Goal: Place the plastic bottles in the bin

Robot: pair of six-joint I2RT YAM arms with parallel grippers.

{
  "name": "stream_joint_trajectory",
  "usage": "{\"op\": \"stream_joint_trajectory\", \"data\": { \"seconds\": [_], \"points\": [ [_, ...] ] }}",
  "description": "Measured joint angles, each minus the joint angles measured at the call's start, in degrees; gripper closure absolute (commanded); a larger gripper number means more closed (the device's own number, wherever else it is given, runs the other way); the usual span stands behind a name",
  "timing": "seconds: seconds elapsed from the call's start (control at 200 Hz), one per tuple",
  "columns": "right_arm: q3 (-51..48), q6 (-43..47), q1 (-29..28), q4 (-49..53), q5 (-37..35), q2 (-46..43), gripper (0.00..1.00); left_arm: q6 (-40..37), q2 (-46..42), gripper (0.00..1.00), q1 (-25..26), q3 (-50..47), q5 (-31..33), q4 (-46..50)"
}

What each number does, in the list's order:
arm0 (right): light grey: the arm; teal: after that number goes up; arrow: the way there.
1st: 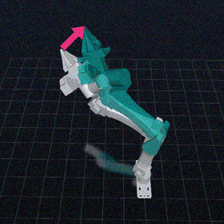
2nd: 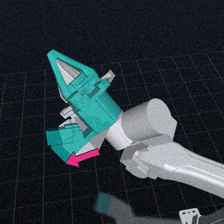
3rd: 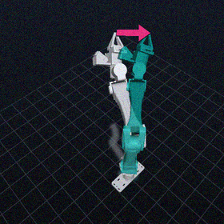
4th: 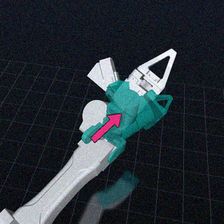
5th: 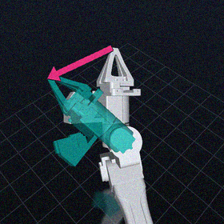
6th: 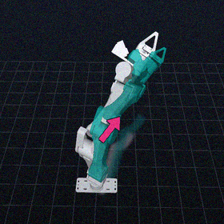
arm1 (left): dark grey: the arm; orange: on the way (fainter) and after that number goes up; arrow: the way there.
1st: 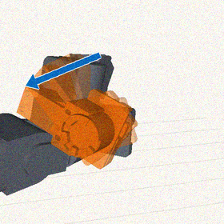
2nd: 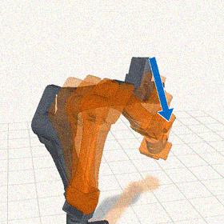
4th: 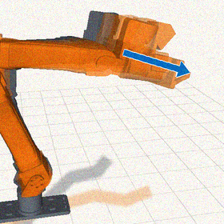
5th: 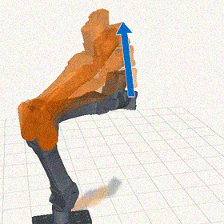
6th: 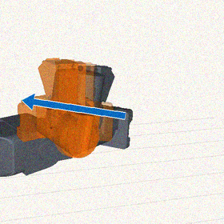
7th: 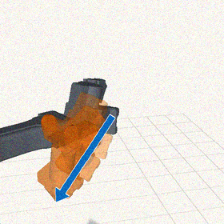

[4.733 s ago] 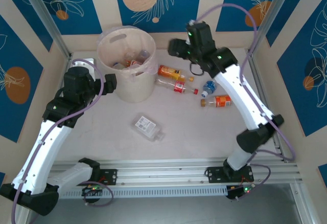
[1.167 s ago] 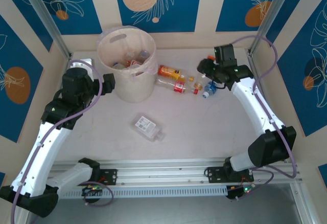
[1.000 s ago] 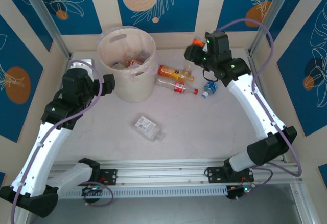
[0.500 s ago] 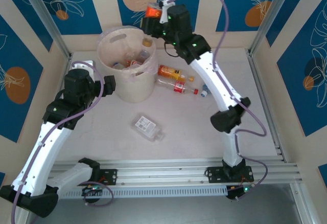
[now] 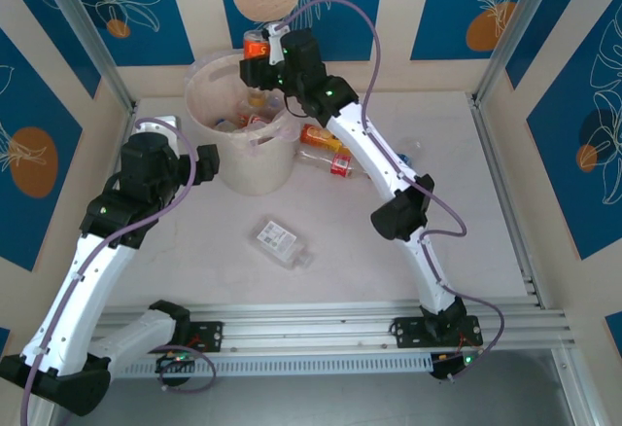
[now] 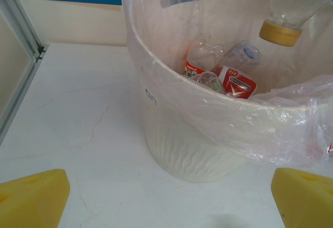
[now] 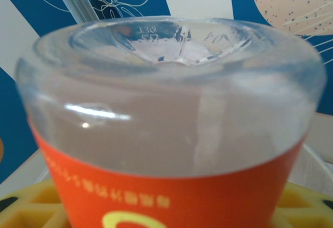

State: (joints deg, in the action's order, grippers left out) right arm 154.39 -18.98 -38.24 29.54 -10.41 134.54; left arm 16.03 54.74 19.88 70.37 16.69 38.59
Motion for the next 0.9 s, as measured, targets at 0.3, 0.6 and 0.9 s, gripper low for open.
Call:
{"op": "stream_joint_trajectory", "data": {
  "seconds": [0.3,0.6,0.9],
  "points": [
    [0.0,-1.8,0.2,0.3,2.4,3.4,0.27,0.0,0.0,0.00,0.0,0.0,-0.2,0.0],
    [0.8,-3.5,1.0,2.1,3.4,4.0,0.17,0.0,0.0,0.01,0.0,0.0,-0.2,0.0],
    [2.3,-3.0,2.2,3.3,3.7,3.5,0.17,0.0,0.0,0.00,0.0,0.0,-0.2,0.0]
  ]
}}
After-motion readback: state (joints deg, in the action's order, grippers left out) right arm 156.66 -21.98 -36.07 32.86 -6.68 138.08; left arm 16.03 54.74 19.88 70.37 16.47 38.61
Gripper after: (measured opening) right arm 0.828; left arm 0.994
